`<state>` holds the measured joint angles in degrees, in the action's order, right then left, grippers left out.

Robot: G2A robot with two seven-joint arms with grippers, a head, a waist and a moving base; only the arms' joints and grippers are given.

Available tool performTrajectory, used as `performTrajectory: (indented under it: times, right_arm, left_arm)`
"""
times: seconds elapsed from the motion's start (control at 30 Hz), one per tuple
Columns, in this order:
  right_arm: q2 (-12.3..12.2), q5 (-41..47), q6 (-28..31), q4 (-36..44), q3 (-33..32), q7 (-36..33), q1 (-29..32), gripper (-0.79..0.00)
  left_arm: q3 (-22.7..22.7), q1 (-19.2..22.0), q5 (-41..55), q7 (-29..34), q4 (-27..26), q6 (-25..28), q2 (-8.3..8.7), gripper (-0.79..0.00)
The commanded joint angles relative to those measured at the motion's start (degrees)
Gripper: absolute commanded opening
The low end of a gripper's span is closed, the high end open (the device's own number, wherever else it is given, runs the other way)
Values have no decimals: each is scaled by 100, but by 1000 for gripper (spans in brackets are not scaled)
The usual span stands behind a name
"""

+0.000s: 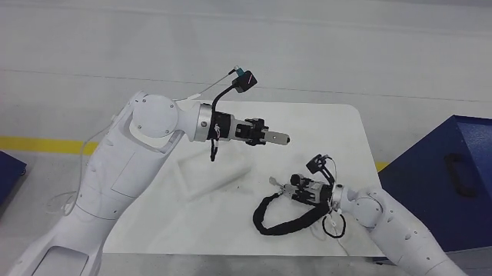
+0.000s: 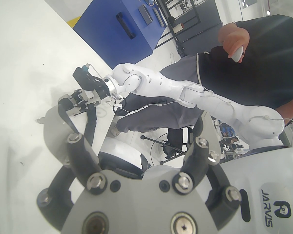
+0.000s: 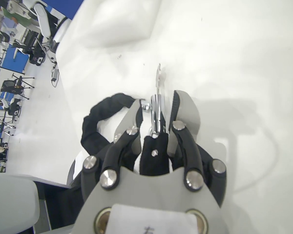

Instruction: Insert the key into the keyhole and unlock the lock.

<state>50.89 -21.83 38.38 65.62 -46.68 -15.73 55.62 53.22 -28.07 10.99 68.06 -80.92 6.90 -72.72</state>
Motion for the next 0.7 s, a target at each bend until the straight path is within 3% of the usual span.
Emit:
performTrajectory:
  times: [0.0,0.13,0.3,0.67]
  right_arm:
    - [-42,66,143,97,-268,438,37,0]
    - [-185,118,269,514,-1061,1711,393,0]
    - [-328,-731,-466,1678,-1905,3285,1376,0]
    - [-336,-828,-577,1862,-1967,3429,1524,0]
  left_arm:
    - [0,0,0,0,0,0,0,0]
    - [0,0,0,0,0,0,0,0]
    - [0,0,0,0,0,0,0,0]
    - [0,0,0,0,0,0,0,0]
